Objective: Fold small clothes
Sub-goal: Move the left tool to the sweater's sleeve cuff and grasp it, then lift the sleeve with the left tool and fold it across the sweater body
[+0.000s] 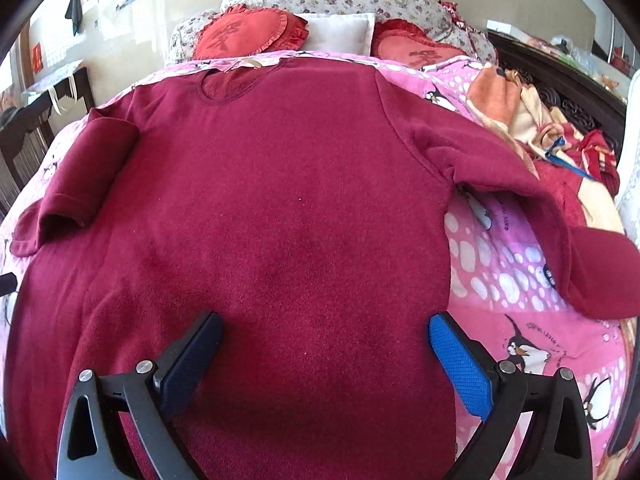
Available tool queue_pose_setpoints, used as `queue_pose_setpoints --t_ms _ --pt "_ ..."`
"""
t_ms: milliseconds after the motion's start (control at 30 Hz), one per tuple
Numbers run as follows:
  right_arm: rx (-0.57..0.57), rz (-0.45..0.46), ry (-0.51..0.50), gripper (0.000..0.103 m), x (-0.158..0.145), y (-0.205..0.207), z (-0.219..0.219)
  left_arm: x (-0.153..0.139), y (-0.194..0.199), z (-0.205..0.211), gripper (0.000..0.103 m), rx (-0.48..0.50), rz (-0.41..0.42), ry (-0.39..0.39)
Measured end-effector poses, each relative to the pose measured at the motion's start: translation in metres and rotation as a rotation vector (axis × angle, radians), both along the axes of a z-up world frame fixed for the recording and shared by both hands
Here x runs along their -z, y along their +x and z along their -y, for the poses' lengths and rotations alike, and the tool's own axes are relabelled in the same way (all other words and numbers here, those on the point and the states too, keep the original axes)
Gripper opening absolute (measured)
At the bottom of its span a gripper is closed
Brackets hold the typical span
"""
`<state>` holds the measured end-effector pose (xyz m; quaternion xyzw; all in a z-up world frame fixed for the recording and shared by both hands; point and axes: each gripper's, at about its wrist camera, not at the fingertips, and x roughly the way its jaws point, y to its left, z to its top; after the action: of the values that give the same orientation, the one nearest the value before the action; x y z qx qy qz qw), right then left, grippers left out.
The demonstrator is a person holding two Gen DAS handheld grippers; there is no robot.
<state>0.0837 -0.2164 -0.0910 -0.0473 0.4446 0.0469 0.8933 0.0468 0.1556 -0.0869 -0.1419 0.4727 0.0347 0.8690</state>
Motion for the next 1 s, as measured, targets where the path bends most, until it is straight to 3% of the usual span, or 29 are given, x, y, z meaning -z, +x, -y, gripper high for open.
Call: queue_pose_setpoints --t_ms 100,233,433,567,667,767,833,900,1000 --pt "0.000 0.001 -0.008 0.103 0.000 0.000 -0.002 -0.003 0.008 -0.026 0.100 -0.002 0.062 -0.169" --pt "0.001 0.004 -0.013 0.103 0.000 -0.001 -0.003 0.014 0.014 -0.063 0.100 0.017 0.084 -0.409" --pt "0.002 0.004 -0.010 0.103 0.000 -0.002 -0.004 0.012 0.028 -0.062 0.100 0.106 0.121 -0.484" --pt "0.002 0.003 -0.002 0.103 0.001 -0.002 -0.003 0.007 0.039 -0.071 0.100 0.049 0.164 -0.510" --pt "0.002 0.003 -0.003 0.103 0.000 -0.002 -0.002 0.001 0.043 -0.074 0.095 -0.032 0.192 -0.465" --pt "0.002 0.002 0.000 0.103 0.001 -0.002 -0.002 0.007 0.051 -0.074 0.075 -0.083 0.149 -0.409" --pt "0.003 0.002 0.005 0.103 0.001 -0.002 -0.001 0.010 0.053 -0.073 0.031 -0.099 0.111 -0.356" --pt "0.003 0.000 0.012 0.103 0.001 -0.001 -0.001 0.016 0.055 -0.078 0.009 -0.103 0.086 -0.391" --pt "0.004 -0.001 0.018 0.103 0.001 0.000 0.000 0.013 0.053 -0.078 0.008 -0.104 0.076 -0.389"
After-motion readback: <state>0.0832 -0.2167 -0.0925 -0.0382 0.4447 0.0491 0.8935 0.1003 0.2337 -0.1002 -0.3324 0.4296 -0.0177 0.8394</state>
